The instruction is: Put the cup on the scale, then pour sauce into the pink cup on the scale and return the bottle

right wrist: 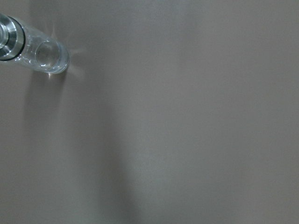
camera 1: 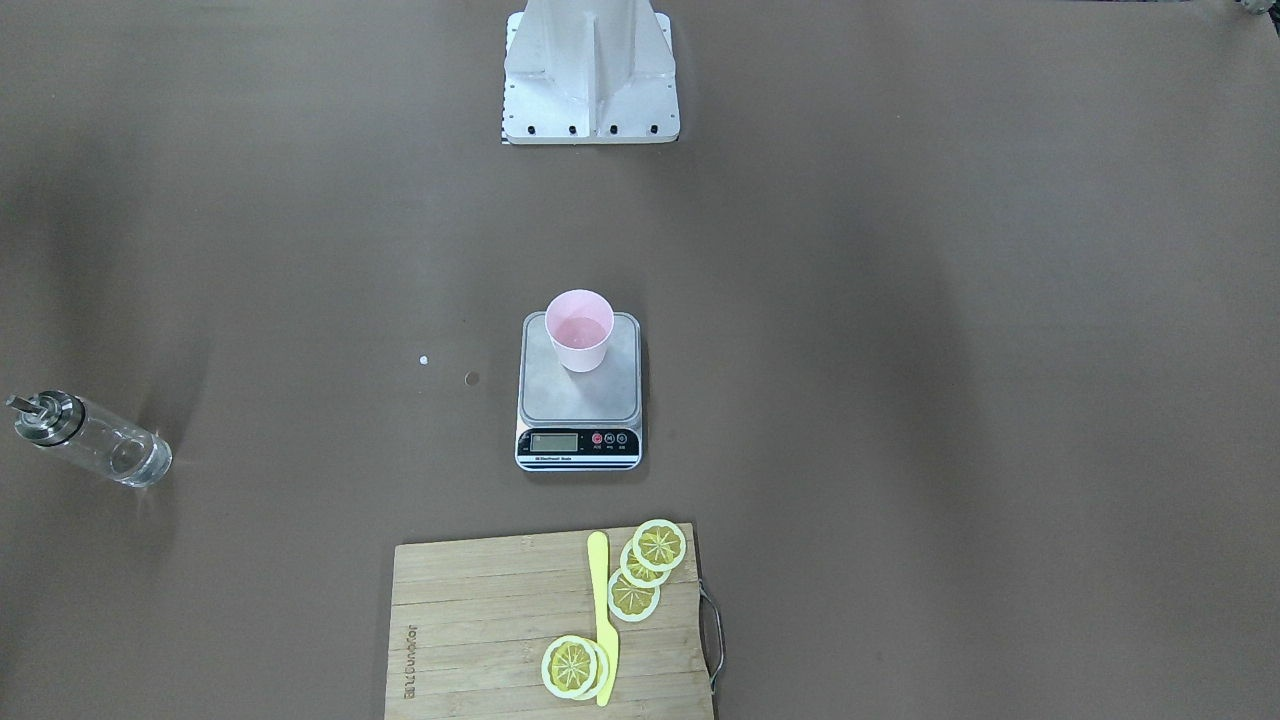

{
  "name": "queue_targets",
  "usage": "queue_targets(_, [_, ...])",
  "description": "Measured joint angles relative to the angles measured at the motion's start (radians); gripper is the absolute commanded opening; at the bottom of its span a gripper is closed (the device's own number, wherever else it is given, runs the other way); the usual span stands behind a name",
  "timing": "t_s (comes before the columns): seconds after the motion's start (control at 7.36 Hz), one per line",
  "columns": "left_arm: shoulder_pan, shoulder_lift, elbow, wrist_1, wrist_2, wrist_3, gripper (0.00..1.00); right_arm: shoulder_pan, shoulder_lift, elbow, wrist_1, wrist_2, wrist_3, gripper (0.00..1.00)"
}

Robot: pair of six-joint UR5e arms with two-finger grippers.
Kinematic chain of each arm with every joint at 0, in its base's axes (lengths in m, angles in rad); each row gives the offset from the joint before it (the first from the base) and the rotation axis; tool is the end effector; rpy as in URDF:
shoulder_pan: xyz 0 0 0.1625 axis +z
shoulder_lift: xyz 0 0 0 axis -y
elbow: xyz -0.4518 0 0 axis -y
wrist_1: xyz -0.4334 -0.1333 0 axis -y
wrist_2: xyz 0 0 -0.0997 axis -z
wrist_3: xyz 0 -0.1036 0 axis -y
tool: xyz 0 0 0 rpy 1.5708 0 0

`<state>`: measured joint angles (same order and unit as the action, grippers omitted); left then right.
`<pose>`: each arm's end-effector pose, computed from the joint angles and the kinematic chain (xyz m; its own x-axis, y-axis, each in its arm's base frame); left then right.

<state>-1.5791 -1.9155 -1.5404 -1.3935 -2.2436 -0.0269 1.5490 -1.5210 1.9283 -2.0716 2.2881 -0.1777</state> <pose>-0.0743 -0.6741 0.5204 0.7823 0.0519 -0.6208 0.0293 0.9924 0.1199 0.0540 -0.5137 0.5291 0.7390 -0.1317 0.6607 0.1548 0.9877 0.0238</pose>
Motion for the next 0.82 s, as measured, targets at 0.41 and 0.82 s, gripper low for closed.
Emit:
queue_targets(0.41, [-0.109, 0.156, 0.062, -0.08, -0.062, 0.237, 0.98, 0.04, -0.039, -0.099, 0.138, 0.012, -0.037, 1.0])
queue_targets(0.82, [-0.118, 0.247, 0.032, -0.129, -0.071, 0.2, 0.98, 0.058, -0.042, -0.243, 0.32, 0.018, -0.035, 1.0])
